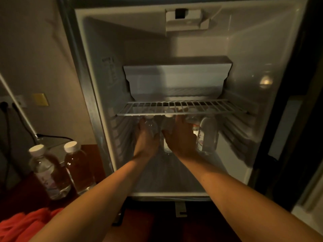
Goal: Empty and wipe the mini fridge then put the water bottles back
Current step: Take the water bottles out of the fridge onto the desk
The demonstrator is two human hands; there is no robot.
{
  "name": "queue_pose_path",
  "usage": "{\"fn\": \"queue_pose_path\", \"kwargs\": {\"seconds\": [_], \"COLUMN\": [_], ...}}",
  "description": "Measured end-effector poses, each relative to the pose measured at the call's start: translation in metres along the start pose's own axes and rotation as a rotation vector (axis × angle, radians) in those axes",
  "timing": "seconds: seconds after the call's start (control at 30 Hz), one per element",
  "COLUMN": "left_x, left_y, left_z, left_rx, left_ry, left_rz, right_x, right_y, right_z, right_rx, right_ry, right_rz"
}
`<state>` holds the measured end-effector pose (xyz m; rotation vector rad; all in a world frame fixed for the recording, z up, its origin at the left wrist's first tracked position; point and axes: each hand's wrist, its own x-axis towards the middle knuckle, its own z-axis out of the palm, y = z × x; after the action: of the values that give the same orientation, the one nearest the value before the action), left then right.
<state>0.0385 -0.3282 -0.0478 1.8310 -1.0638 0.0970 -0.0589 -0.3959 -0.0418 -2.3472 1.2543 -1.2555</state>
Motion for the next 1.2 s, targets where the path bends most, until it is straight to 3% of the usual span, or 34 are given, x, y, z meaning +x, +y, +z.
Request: {"fn": "queue_pose_path", "kwargs": {"seconds": [0.17, 0.33, 0.5, 0.6, 0.8, 1.2], "left_x": [-0.002, -0.012, -0.032, -0.048, -0.087, -0.156], "left_y": [-0.001, 0.003, 0.015, 0.019, 0.024, 0.027], "left_z": [-0.013, -0.022, -0.037, -0.047, -0.07, -0.132], "left_rx": [-0.006, -0.051, 0.028, 0.03, -0.02, -0.072], "left_ry": [0.014, -0.013, -0.08, -0.108, -0.055, 0.056], "left_rz": [0.029, 0.034, 0.03, 0.004, 0.04, 0.145], "right_x": [0.0, -0.009, -0.027, -0.042, -0.068, -0.141], "right_y": [-0.005, -0.009, -0.007, -0.008, -0.02, -0.047], "right_z": [0.005, -0.001, -0.016, -0.031, -0.064, -0.103], "right_rx": [-0.084, -0.006, 0.151, 0.201, 0.162, 0.234], "right_ry": [0.003, -0.015, 0.044, -0.008, -0.13, -0.041], "right_rz": [0.023, 0.088, 0.025, 0.038, 0.09, -0.094]}}
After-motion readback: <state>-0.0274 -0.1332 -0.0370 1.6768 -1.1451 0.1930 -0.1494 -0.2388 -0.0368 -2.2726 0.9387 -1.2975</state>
